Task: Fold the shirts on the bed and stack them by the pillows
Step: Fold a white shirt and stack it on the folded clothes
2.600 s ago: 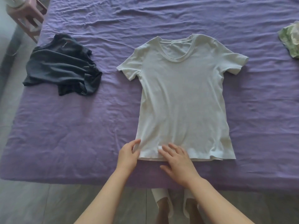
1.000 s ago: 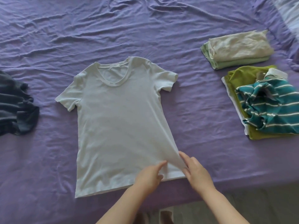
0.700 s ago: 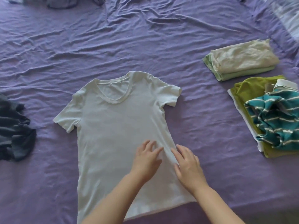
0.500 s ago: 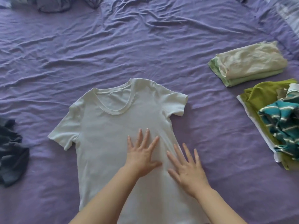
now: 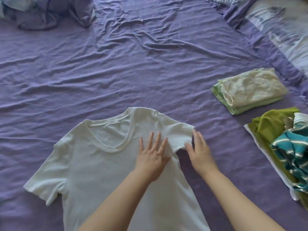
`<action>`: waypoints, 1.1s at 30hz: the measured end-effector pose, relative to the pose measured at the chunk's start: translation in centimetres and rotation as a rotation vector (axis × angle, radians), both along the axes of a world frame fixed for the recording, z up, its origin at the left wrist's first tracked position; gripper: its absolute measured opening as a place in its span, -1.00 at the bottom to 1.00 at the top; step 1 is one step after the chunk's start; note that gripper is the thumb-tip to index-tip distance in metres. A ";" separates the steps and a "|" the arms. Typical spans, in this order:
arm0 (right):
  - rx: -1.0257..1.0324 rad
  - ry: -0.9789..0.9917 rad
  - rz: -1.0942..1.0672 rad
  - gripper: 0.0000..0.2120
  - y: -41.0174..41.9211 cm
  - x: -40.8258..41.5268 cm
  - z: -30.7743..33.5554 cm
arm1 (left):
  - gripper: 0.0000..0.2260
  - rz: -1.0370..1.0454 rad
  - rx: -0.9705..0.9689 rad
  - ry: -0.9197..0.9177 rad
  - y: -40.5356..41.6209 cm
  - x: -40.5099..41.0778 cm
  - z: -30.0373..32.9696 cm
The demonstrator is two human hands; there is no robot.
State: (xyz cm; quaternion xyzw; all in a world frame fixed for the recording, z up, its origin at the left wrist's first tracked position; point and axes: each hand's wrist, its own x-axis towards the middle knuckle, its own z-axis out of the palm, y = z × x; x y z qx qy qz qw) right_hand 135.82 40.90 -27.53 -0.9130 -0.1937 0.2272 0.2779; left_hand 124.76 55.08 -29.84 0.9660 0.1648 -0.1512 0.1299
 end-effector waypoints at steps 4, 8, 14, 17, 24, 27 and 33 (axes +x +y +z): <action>-0.197 -0.031 -0.058 -0.27 3.6 2.8 -1.1 | -0.18 0.004 -0.015 0.063 2.8 3.4 -0.8; -0.099 -0.123 -0.122 -0.79 4.5 3.3 -1.4 | 0.10 -0.024 -0.002 0.097 4.8 5.4 -1.4; 0.181 -0.041 -0.175 -0.87 5.4 3.3 1.2 | 0.15 -0.043 -0.055 0.038 5.7 6.1 -1.2; 0.289 -0.020 -0.111 -0.89 6.6 2.1 2.8 | -0.06 0.129 -0.183 -0.097 6.3 4.2 -0.1; 0.349 0.205 0.070 -0.74 8.7 0.4 1.6 | -0.51 0.415 -0.206 -0.382 8.2 0.1 2.5; 0.163 -0.072 0.336 -0.64 8.9 0.5 -0.1 | -0.56 0.297 -0.153 -0.219 7.3 -1.0 1.7; -0.363 -0.365 0.779 -0.37 8.3 -0.1 -4.5 | -0.27 0.260 0.026 0.052 5.7 -2.4 -1.9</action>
